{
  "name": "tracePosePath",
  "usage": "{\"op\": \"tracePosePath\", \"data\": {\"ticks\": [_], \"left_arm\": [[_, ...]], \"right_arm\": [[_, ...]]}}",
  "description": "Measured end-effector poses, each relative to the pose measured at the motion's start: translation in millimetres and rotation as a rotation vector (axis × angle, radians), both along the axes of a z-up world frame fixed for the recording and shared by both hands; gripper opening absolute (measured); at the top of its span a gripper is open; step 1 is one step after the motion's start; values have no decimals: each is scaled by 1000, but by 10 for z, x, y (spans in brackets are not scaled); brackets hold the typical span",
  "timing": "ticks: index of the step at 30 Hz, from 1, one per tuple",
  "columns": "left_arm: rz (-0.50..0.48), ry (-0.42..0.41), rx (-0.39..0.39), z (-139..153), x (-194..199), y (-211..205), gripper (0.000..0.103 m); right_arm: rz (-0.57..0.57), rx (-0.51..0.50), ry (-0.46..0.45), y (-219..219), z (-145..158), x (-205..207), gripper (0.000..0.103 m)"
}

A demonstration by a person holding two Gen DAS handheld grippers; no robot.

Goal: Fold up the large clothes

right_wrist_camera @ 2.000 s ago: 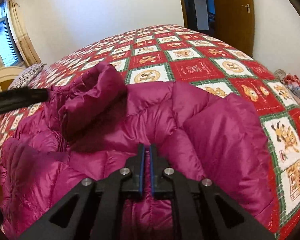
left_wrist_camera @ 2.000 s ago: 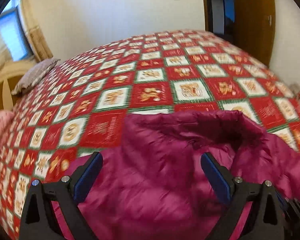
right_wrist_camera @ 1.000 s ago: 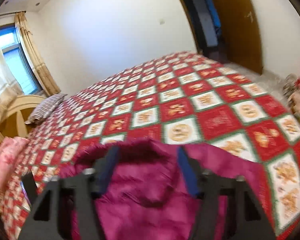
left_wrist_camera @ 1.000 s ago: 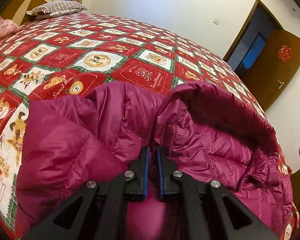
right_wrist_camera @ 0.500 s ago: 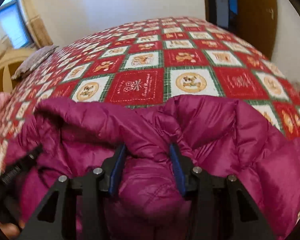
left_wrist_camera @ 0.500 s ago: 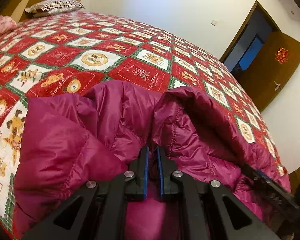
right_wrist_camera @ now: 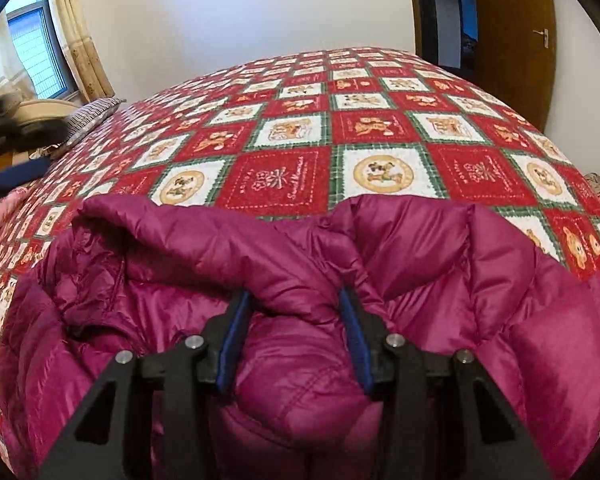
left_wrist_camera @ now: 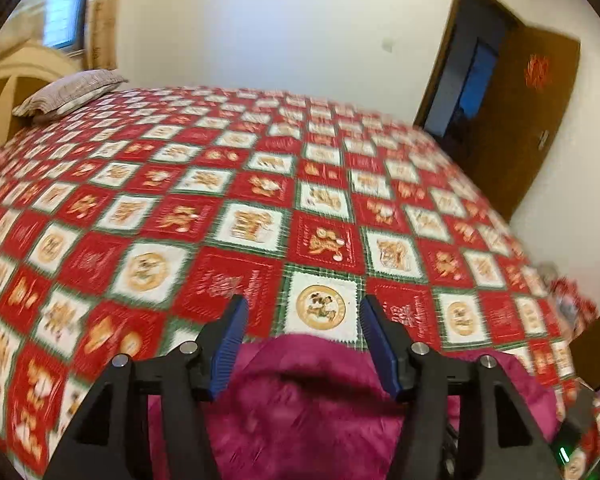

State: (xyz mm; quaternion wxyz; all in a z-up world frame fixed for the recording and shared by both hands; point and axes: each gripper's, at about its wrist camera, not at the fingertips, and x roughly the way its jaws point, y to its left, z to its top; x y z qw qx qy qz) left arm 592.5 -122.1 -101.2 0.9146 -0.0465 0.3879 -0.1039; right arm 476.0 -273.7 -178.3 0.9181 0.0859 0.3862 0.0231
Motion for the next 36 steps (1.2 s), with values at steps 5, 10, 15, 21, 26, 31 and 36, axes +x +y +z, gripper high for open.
{"op": "tracePosePath", "data": {"ticks": [5, 10, 15, 21, 26, 31, 36], "left_arm": [[74, 236, 127, -636, 182, -41, 59], [29, 94, 127, -926, -314, 74, 60], [49, 80, 155, -934, -281, 25, 64], [49, 63, 159, -954, -299, 28, 64], [52, 55, 170, -954, -305, 4, 64], [52, 54, 167, -949, -303, 2, 64], [56, 53, 168, -957, -291, 4, 66]], "right_arm": [[2, 30, -11, -44, -7, -5, 49], [11, 94, -45, -110, 10, -50, 53], [-83, 147, -161, -267, 121, -260, 53], [-170, 129, -137, -340, 156, -254, 48], [-125, 11, -96, -173, 330, -122, 48], [-44, -61, 40, -93, 0, 93, 49], [-48, -39, 20, -148, -40, 103, 50]]}}
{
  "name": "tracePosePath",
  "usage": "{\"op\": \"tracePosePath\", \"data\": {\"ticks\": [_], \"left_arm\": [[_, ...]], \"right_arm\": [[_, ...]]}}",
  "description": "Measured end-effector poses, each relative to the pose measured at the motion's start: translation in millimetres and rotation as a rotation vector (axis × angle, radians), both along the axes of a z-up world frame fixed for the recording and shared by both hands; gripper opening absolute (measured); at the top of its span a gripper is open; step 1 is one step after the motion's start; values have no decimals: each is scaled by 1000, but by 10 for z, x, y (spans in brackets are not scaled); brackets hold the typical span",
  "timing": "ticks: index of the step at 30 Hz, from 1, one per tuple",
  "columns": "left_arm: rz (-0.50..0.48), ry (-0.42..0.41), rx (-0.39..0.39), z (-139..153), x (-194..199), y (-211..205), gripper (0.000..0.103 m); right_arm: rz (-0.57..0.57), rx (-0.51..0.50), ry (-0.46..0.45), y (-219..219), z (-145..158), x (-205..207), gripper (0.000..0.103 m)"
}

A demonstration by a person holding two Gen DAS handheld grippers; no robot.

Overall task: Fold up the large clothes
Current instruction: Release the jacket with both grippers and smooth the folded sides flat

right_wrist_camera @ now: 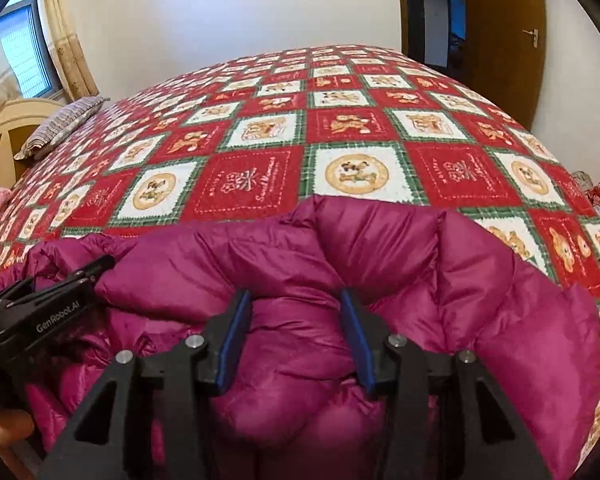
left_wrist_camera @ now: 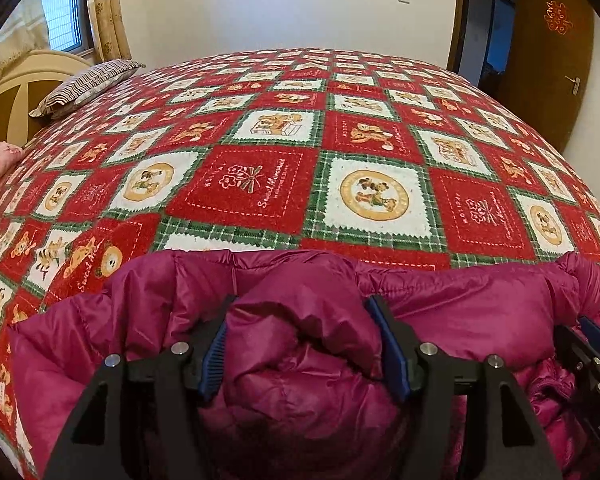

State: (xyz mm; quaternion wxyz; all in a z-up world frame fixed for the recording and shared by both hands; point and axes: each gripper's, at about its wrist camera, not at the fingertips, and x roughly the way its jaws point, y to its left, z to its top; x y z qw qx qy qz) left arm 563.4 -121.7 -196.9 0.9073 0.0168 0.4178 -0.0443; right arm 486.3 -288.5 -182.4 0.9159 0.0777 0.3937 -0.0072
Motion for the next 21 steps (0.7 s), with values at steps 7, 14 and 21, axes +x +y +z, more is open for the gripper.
{"op": "tracePosePath", "data": {"ticks": [7, 14, 21], "left_arm": [[-43, 60, -47, 97, -35, 90, 67], [-159, -39, -194, 749, -996, 631, 67], [-357, -120, -307, 1158, -2310, 1431, 67]], "right_arm": [[3, -39, 58, 49, 84, -19, 54], [-28, 181, -117, -247, 678, -1270, 56], [6, 74, -171, -364, 951, -2845, 63]]}}
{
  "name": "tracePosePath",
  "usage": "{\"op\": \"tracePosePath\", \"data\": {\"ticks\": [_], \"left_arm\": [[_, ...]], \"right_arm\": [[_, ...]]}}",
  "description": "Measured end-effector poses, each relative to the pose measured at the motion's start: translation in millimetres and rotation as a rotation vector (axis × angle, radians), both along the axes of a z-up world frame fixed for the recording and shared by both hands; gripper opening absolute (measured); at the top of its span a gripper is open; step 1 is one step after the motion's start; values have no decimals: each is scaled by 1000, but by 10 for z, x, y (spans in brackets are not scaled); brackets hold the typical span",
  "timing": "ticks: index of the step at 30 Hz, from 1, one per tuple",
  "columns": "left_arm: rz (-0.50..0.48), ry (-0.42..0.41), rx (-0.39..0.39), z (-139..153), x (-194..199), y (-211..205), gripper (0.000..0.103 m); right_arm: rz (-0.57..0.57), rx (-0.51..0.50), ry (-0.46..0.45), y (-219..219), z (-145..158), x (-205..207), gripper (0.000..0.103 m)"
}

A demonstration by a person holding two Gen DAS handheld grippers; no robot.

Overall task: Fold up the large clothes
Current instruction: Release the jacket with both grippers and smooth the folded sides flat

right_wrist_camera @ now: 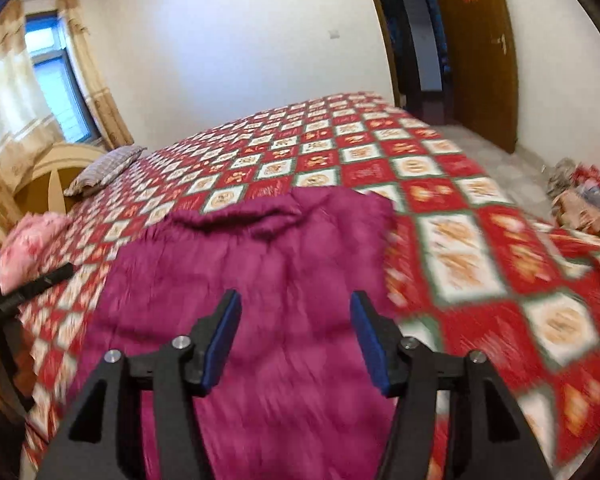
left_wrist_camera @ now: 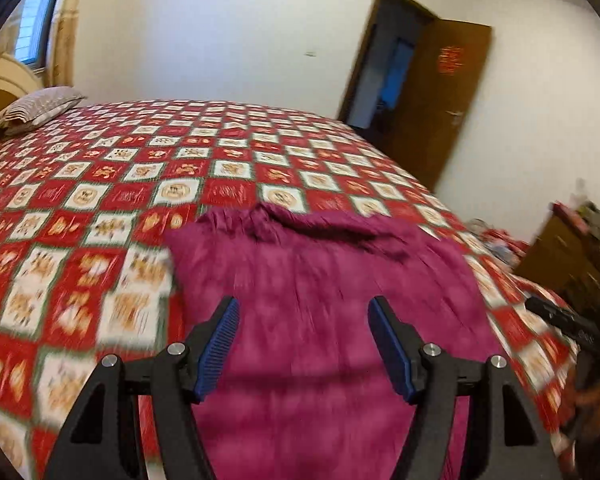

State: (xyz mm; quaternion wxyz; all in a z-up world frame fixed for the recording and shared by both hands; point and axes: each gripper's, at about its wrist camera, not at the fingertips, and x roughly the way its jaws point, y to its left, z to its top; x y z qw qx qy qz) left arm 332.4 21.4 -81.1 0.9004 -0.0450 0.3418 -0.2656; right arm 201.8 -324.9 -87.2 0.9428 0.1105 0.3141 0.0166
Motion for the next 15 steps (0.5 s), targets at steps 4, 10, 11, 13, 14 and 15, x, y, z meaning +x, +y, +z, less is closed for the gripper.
{"op": "tracePosePath", "data": {"ticks": [4, 10, 11, 13, 14, 15], "left_arm": [[-51, 7, -41, 42, -600, 466, 67], [-65, -4, -94, 11, -1321, 967, 69], [-73, -15, -93, -3, -1441, 1017, 71], [-66, -39, -67, -79, -1631, 1080, 77], [-54, -38, -53, -124, -1672, 1093, 78], [-36, -20, -34, -202, -1716, 1108, 78]], "right_arm": [[-7, -61, 15, -92, 44, -634, 63], [-46, -129, 56, -184, 18, -1401, 64], [-41, -129, 61, -175, -18, -1496, 70], [-28, -133, 79, -149, -122, -1587, 73], [-24, -142, 96, -123, -204, -1594, 73], [-23, -145, 109, -101, -266, -1611, 73]]}}
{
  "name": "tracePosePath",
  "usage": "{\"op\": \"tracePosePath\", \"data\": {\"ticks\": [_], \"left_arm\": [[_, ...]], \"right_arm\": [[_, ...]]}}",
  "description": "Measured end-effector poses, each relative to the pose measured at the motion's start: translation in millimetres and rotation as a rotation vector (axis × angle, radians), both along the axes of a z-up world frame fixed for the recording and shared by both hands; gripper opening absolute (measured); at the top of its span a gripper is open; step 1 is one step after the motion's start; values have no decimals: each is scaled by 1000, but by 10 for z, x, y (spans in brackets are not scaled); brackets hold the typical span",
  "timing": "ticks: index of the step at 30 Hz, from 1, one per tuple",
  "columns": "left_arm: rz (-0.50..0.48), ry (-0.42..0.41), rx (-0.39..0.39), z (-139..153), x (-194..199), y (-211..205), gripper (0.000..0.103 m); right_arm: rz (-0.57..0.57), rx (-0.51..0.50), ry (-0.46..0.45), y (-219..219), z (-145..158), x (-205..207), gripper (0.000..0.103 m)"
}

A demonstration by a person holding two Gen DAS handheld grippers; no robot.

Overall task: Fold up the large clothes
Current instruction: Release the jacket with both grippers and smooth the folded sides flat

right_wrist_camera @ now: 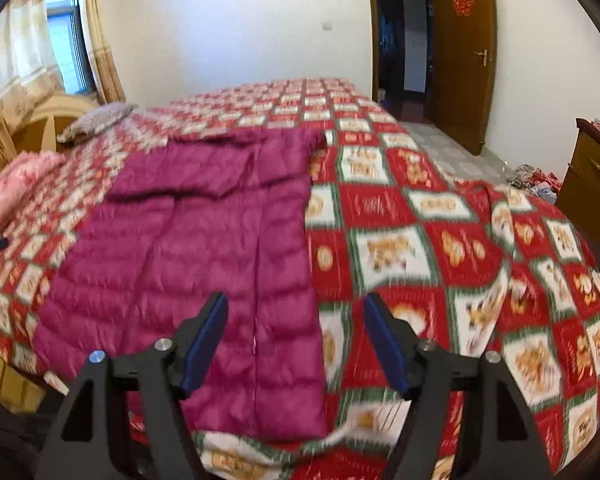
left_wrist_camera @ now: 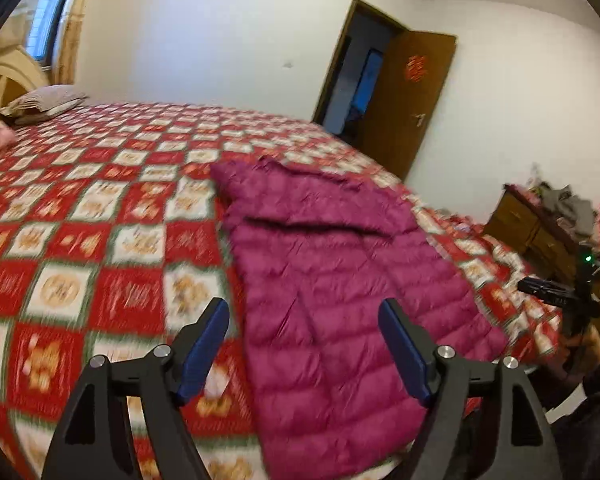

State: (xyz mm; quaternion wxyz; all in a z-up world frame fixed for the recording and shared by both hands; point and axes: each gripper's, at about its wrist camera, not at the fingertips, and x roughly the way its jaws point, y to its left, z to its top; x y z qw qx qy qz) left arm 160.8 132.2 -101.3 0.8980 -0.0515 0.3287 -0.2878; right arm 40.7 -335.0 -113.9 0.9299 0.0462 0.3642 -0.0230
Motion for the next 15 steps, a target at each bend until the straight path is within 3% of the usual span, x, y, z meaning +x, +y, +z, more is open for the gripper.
{"op": "tracePosePath", "data": {"ticks": [8, 13, 15], "left_arm": [[88, 199, 22, -652, -103, -5, 78], [93, 294, 28, -991, -193, -53, 78], [103, 293, 17, -1072, -240, -49, 78]], "right_arm": [[26, 103, 92, 127, -519, 89, 73], [19, 69, 162, 157, -736, 50, 73], [0, 32, 195, 146, -815, 29, 73]]}}
